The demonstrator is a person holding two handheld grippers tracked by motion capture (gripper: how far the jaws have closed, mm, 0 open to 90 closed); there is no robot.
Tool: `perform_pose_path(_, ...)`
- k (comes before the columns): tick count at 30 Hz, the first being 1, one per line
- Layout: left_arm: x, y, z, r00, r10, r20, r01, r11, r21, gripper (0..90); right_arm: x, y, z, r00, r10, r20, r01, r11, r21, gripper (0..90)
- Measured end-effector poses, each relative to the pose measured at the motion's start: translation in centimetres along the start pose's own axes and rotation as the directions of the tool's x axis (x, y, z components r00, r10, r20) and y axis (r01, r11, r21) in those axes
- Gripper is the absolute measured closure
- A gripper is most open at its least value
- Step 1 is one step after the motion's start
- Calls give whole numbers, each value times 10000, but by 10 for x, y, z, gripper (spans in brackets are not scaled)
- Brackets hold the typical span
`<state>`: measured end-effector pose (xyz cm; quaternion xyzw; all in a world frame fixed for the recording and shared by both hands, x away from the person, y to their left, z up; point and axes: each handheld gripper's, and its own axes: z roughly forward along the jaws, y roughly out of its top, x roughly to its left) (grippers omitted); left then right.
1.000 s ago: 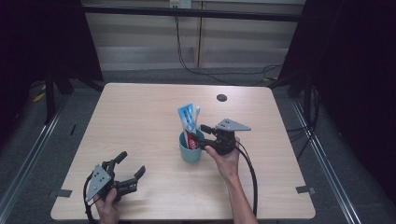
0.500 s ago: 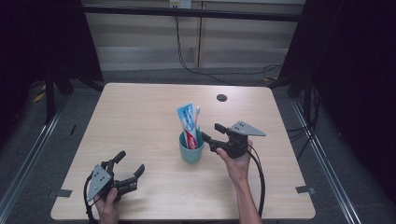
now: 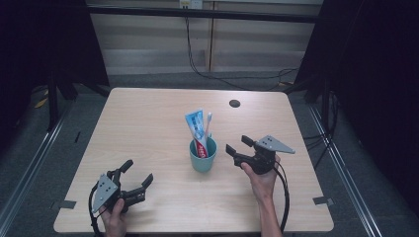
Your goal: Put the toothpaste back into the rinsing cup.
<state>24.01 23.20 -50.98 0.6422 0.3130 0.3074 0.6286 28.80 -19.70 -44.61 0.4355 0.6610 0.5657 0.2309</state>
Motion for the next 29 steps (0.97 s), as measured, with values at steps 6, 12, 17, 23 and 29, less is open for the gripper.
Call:
perform_pose_path(6, 0, 0, 0, 10000, -2, 3, 2, 10000, 1, 154, -7, -13, -12, 9991, 218, 360, -217, 9998, -13, 254)
perform_pose_path(12, 0, 0, 0, 10000, -3, 4, 3, 10000, 28, 154, -16, -29, -27, 9949, 539, 858, -521, 9984, -231, 244)
perform_pose_path(17, 0, 0, 0, 10000, -9, -14, 9, 10000, 25, 154, -17, -48, -30, 9886, 503, 1420, -496, 9987, -80, 228)
perform_pose_path(23, 0, 0, 0, 10000, -3, -15, 3, 10000, 2, 154, -18, -64, -31, 9798, 241, 1985, -326, 9987, 394, 211)
perform_pose_path(29, 0, 0, 0, 10000, -5, -28, 5, 10000, 2, 154, -14, -65, -30, 9659, -370, 2564, 186, 9971, 738, 218)
